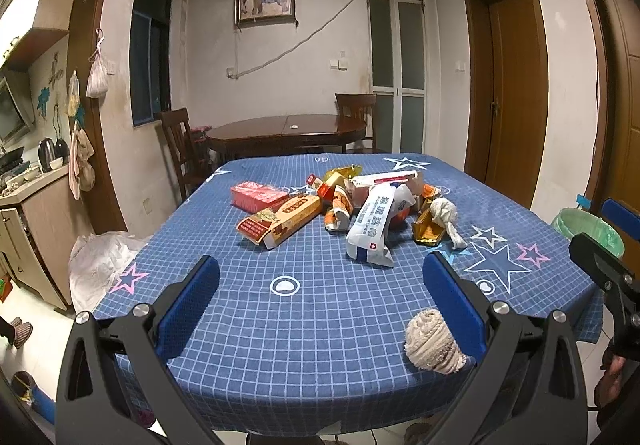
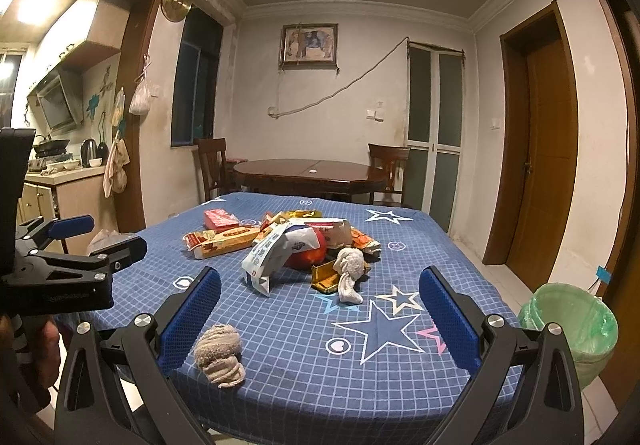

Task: Collect trash
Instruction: 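Grasp the yellow medicine box with the left tool while the right tool grasps the beige towel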

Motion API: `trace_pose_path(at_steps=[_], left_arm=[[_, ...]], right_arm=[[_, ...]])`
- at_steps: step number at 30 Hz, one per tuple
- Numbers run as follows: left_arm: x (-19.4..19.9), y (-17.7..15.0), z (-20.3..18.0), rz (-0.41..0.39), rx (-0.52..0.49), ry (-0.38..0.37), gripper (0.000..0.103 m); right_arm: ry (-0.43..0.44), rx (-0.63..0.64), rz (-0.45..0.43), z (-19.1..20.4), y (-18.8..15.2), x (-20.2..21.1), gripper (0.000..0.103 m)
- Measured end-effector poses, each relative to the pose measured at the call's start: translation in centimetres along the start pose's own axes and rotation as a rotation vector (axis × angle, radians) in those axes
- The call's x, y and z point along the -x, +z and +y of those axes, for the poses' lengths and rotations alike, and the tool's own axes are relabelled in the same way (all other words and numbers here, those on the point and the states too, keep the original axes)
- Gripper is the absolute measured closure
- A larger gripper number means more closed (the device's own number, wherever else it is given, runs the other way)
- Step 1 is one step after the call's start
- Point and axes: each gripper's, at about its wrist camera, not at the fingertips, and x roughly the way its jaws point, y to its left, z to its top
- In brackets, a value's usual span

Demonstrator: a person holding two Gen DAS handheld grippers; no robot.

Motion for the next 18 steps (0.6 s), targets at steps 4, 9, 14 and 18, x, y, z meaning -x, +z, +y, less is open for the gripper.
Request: trace_pose_path(at_steps=[4, 9, 14, 18], left_arm=[[-2.0, 0.0, 1.6, 0.067, 0.012, -0.024, 0.005], [-5.3, -0.6, 4.1, 0.169, 0.029, -0.047, 0.005], [-8.2, -1.5, 6.4, 0.231, 0.062, -0.011, 0.005], [-10.7, -1.5, 7.6, 0.261, 0.050, -0.031, 0.005]], right_arm=[[0.099, 0.011, 0.075, 0.4, -1.0, -1.8, 0.004], [0.210, 0.055, 0.222, 2.0, -3.0, -5.2, 0.004], [0.312, 0.082, 0.317, 4.3, -4.8, -8.4, 0.004], [0.372, 0.117, 0.361, 6.4, -5.7, -10.4, 0.005]])
